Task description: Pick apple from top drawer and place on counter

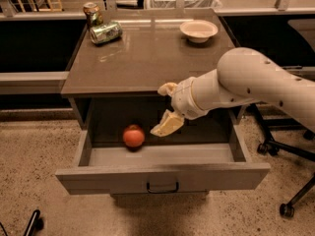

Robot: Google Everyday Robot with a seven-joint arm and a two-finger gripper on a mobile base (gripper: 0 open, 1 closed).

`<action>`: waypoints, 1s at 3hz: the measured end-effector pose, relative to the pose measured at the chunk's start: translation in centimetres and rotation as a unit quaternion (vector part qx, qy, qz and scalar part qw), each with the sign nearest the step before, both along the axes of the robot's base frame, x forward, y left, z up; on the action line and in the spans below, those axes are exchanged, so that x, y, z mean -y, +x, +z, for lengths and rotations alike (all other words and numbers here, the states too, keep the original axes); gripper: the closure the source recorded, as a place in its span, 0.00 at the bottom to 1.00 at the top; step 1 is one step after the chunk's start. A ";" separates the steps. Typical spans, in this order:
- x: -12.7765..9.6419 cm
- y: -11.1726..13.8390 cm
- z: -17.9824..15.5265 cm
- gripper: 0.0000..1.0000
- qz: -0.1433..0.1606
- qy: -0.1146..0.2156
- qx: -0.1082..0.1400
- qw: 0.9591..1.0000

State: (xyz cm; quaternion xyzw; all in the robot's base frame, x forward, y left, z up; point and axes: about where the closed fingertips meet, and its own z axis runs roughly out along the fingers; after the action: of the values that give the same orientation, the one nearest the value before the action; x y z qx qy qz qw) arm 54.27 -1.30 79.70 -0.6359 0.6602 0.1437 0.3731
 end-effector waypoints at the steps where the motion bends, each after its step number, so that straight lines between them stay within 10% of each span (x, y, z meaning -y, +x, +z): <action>1: -0.1 1.3 -3.1 0.33 -0.011 0.022 -0.011 1.000; 3: -2.0 3.3 -9.6 0.34 -0.035 0.058 -0.052 0.996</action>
Offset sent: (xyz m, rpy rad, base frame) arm 0.0348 0.0054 -0.1026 0.1136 0.0980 -0.0403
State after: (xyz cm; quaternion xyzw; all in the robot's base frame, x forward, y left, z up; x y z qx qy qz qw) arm 57.55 0.65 70.08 -0.5810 0.6913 0.2014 0.3794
